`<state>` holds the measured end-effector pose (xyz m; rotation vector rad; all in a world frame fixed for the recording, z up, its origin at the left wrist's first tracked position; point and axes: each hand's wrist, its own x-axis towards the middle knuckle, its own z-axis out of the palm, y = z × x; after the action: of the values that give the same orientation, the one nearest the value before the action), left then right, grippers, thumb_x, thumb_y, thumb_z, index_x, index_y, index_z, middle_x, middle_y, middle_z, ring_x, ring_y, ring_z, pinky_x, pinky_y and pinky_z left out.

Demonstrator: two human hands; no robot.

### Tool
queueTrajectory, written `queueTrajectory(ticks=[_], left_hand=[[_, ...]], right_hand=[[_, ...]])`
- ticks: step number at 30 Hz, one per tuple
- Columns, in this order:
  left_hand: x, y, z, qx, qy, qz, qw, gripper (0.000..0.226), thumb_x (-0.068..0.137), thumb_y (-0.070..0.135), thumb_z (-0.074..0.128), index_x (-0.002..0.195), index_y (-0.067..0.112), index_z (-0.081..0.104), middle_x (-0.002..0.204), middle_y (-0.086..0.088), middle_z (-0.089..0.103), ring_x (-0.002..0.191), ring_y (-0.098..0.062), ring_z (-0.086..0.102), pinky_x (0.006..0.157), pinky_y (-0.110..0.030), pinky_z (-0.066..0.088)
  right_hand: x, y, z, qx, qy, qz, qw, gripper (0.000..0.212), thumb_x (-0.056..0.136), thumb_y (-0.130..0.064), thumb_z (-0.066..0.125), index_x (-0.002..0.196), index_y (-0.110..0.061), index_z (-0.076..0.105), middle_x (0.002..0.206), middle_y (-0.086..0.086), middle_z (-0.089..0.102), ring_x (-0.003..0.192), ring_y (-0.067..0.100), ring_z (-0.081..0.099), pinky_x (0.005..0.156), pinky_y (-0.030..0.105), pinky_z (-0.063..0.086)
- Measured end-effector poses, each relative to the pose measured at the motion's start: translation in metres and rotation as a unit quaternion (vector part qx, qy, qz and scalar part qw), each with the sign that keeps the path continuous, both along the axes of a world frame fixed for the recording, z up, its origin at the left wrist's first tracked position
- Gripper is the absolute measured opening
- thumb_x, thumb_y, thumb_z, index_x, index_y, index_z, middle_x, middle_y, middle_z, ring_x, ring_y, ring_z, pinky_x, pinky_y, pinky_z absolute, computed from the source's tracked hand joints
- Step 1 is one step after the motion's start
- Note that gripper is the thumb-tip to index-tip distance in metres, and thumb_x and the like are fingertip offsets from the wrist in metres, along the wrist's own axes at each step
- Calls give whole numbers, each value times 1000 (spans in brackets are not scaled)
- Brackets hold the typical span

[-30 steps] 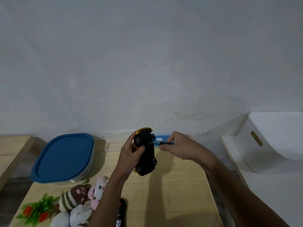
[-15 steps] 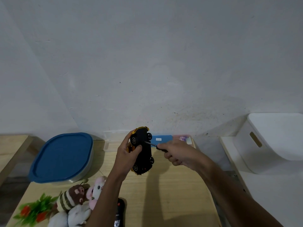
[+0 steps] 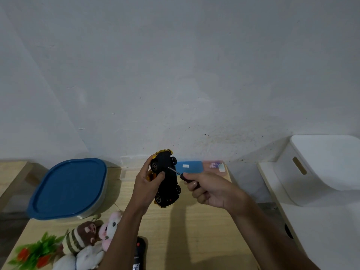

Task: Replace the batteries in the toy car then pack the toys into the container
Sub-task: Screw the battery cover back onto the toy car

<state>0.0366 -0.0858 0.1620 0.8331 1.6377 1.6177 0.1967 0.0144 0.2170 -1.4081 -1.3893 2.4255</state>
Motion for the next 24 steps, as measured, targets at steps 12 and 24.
queueTrajectory(ticks=[12, 24], left_hand=[[-3, 6, -1, -9, 18, -22, 1000, 56, 92, 5, 62, 123, 51, 56, 104, 1, 72, 96, -16, 70, 78, -28, 58], [7, 2, -13, -38, 3, -25, 999, 56, 93, 3, 62, 130, 44, 54, 105, 2, 73, 96, -11, 70, 74, -19, 56]], right_hand=[[5, 2, 1, 397, -130, 144, 897, 33, 96, -45, 51, 88, -14, 62, 74, 2, 56, 62, 11, 47, 56, 27, 37], [10, 6, -13, 466, -140, 132, 864, 22, 92, -41, 61, 86, -22, 51, 80, -4, 58, 65, 9, 50, 56, 26, 38]])
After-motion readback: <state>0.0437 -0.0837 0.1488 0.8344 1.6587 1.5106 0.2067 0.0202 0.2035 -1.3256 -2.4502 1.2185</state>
